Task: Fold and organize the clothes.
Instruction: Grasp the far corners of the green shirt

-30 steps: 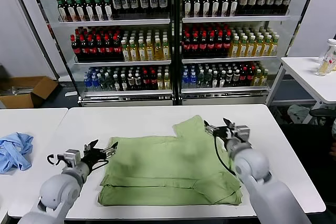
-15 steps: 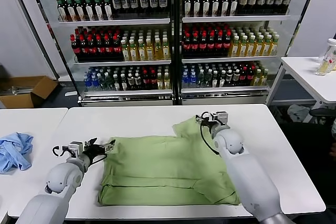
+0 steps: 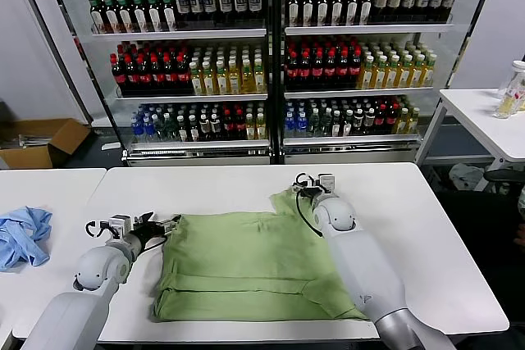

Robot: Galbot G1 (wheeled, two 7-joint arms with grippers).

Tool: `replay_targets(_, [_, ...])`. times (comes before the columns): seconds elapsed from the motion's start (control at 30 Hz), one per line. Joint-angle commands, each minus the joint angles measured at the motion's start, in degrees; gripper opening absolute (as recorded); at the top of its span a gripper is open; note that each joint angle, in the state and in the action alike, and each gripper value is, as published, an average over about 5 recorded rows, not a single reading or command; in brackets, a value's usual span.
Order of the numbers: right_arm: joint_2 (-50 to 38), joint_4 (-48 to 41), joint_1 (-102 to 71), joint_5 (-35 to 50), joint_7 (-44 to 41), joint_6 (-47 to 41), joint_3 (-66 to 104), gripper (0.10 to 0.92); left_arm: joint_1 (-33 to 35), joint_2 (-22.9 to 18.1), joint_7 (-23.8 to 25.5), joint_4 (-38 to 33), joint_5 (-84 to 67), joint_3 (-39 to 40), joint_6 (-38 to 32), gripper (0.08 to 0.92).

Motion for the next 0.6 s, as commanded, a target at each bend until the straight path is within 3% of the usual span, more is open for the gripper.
replay_targets(0.03, [2.0,-4.3,1.2,-1.6,-0.2,0.9,0.0,0.823,-1.7,-0.2,2.7,2.0,0.0,1.0,-1.0,0.822])
replay_targets(0.33, [2.2,-5.2,1.7,-2.1,-0.6,1.0,0.3,0.809,-2.4,-0.7,2.4,3.4,0.4,1.2,0.5,0.806])
replay_targets(0.6, [1.1,-3.0,1.2,-1.6,0.2,-1.0,-0.8,0.615,-1.1,-0.6,4.1,2.3,0.0,0.7,0.7,0.602])
